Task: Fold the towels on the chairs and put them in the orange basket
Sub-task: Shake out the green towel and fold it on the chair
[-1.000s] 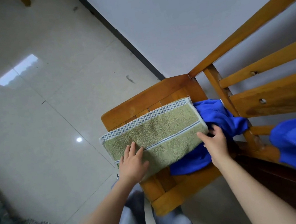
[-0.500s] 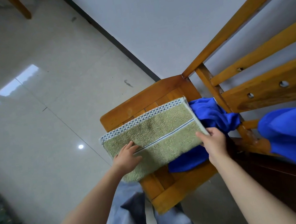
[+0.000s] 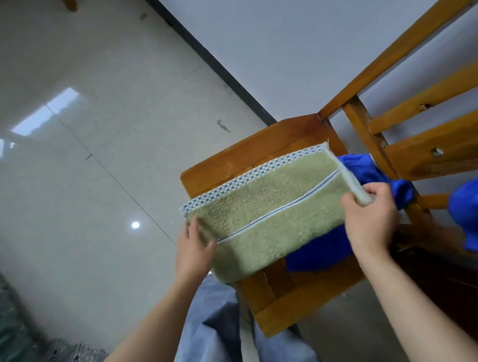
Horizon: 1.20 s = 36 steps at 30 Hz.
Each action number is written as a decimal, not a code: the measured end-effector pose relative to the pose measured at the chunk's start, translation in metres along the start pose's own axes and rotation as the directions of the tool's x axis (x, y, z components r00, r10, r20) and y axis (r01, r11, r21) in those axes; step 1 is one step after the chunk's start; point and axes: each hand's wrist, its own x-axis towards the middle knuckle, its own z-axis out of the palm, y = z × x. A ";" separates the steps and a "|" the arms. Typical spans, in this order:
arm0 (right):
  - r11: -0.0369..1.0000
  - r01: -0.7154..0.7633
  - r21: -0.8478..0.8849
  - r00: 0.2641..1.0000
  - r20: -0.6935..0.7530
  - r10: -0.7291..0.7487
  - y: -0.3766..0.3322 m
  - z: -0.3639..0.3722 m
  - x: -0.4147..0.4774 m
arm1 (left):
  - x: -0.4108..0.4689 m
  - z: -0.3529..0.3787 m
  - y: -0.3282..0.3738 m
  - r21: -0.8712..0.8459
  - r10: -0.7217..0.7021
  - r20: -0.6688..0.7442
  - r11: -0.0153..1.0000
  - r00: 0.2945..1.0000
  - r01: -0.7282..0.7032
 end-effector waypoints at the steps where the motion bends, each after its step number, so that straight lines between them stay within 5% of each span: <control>1: 1.000 -0.010 0.029 0.999 -0.042 0.011 -0.001 -0.005 0.005 | 0.000 0.002 0.000 0.181 0.089 0.014 0.979 0.996 -0.090; 4: 0.999 0.030 0.032 0.995 -0.092 -0.027 0.002 -0.012 0.012 | -0.006 0.008 0.005 0.456 0.191 0.108 0.862 0.976 -0.219; 8: 0.972 0.217 -0.089 0.976 0.013 -0.217 0.018 0.001 0.001 | -0.009 0.007 0.006 0.543 0.135 0.287 0.792 0.948 -0.277; 12: 0.700 0.702 -0.131 0.688 0.383 -0.617 0.039 0.034 -0.015 | -0.004 0.002 0.008 0.541 0.166 0.324 0.775 0.932 -0.326; 18: 0.503 0.848 -0.168 0.351 0.888 -0.296 0.048 0.070 -0.043 | 0.005 -0.004 0.016 0.429 0.183 0.402 0.828 0.897 -0.361; 22: 0.570 0.785 -0.241 0.431 0.875 -0.222 0.053 0.079 -0.039 | 0.007 -0.003 0.021 0.148 0.179 0.242 0.965 0.954 -0.219; 26: 0.665 0.715 -0.214 0.509 0.812 -0.285 0.053 0.075 -0.051 | 0.013 0.005 0.028 0.071 0.107 0.109 0.991 0.988 -0.115; 28: 0.709 0.675 -0.203 0.539 0.792 -0.287 0.059 0.070 -0.056 | 0.012 0.007 0.039 -0.147 0.034 0.093 0.989 0.995 -0.020; 32: 0.671 0.736 -0.087 0.500 0.739 -0.452 0.066 0.066 -0.059 | 0.017 0.007 0.058 -0.432 -0.162 0.167 0.875 0.973 0.220; 36: 0.583 0.812 -0.032 0.433 0.703 -0.564 0.067 0.062 -0.060 | 0.022 0.010 0.068 -0.672 -0.264 0.297 0.625 0.918 0.397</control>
